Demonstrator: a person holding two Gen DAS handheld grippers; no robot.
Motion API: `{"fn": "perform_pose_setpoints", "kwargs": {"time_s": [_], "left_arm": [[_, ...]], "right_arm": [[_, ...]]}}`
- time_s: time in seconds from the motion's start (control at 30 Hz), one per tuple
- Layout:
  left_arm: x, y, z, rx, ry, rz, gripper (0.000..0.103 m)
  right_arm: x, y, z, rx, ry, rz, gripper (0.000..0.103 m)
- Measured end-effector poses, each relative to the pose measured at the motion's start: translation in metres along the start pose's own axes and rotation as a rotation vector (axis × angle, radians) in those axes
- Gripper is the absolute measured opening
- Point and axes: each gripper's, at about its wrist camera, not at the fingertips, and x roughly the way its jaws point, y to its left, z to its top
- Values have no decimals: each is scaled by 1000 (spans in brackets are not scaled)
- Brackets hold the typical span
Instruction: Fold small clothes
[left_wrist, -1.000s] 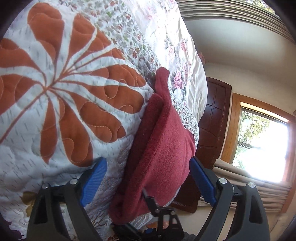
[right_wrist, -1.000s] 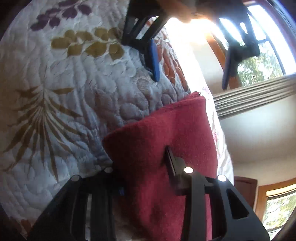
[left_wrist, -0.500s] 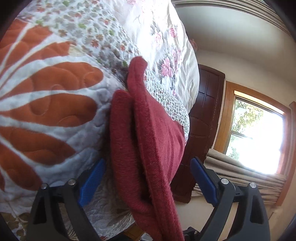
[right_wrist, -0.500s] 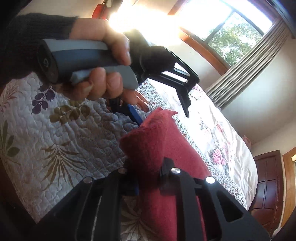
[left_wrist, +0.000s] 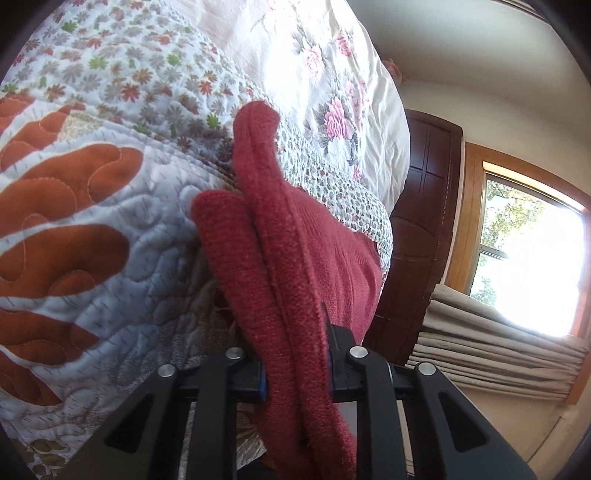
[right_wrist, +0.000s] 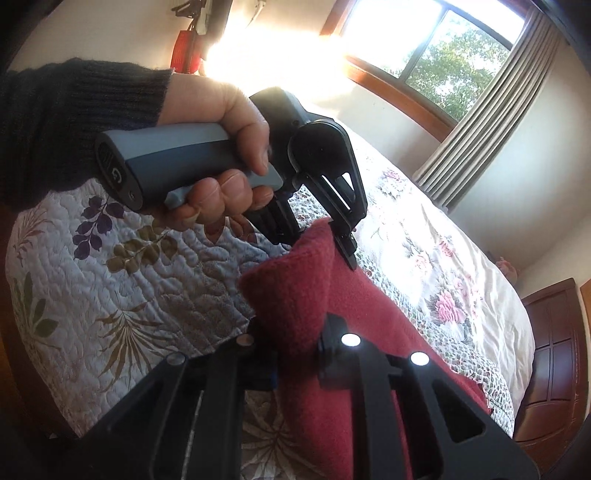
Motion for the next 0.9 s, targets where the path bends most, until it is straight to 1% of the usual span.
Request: {"fn": "perform_pose_setpoints", "kwargs": {"time_s": [0.2,0.43,0.7,0.9], "left_arm": [[-4,-29,-3,45,-11,19,20],[-5,-85,-9,117,-30,66,20],[4,-146,-21,199,-40,132,20],[13,-181,-29,241,-43,169,20]], "right_arm": [[-13,-14,0,42,-27,-8,13],[-37,-34,-5,115,-83,-21,13],[-64,-55,-16,186,-137,-43,13],[-87,-77,-24,253,-174,-54,13]]}}
